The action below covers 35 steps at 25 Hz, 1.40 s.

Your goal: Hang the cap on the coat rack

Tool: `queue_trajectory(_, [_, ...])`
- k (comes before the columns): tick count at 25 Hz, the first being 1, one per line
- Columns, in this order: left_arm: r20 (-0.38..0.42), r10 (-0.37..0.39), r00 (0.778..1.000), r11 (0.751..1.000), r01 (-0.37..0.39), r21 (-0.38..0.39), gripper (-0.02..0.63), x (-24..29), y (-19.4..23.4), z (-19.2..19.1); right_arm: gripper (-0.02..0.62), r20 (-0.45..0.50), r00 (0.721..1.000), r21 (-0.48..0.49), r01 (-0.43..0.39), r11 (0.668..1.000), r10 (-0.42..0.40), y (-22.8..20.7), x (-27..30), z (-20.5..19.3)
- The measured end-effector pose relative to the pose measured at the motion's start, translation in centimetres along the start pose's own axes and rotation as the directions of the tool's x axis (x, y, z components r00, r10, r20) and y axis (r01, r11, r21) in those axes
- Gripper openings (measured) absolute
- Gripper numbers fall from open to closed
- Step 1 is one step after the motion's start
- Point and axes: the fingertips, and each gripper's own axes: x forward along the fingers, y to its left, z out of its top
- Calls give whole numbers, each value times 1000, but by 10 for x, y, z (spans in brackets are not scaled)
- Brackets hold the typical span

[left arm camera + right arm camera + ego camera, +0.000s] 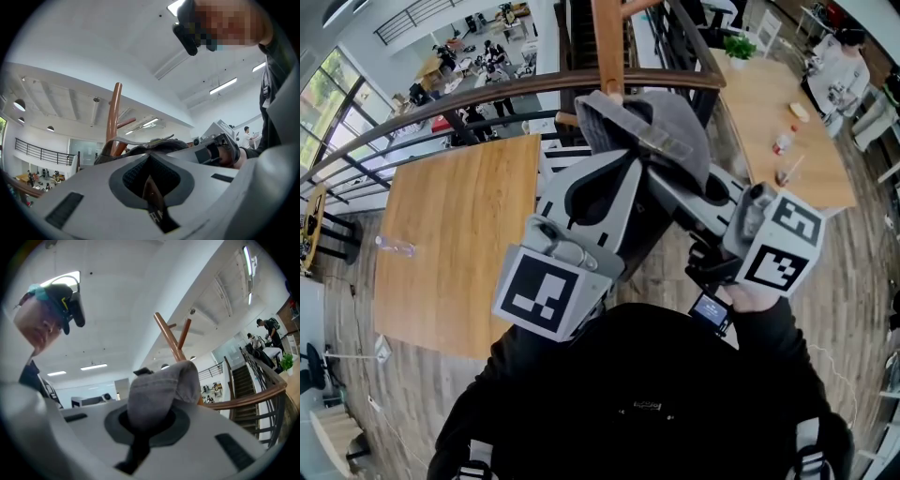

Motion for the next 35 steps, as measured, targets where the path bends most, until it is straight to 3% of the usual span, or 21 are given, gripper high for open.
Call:
queue_trajectory(6, [6,7,1000,999,-7,45,3,40,7,-1,5,29,997,92,-70,993,67,-41,-3,16])
queue_trajectory(11, [-2,-2,1000,999,2,44,3,42,12,-2,5,43,987,225,-164,961,158,-43,2,15])
queue_trajectory(17, [-12,4,1000,1000,-4,19,3,50,18,-13,5,35,989,250,-145,957,140,-58,5,9])
queue_trajectory(19, [-1,-1,1000,1000,1,15,3,51,17,-12,5,61,983,330,-185,926,174,-61,4,7])
queue_trajectory(22, [19,-10,1000,999,9,40,5,52,17,-3,5,118,963,468,-268,842,241,-63,4,11])
queue_trajectory(25, [31,-19,999,997,16,72,5,50,16,5,5,146,949,508,-314,802,279,-62,8,21])
queue_trajectory(32, [17,-35,999,997,33,69,6,52,12,-4,5,124,959,510,-281,813,254,-80,22,17])
queue_trajectory(35, [14,-26,1000,998,25,58,6,54,17,-8,5,129,960,530,-278,801,248,-94,26,14])
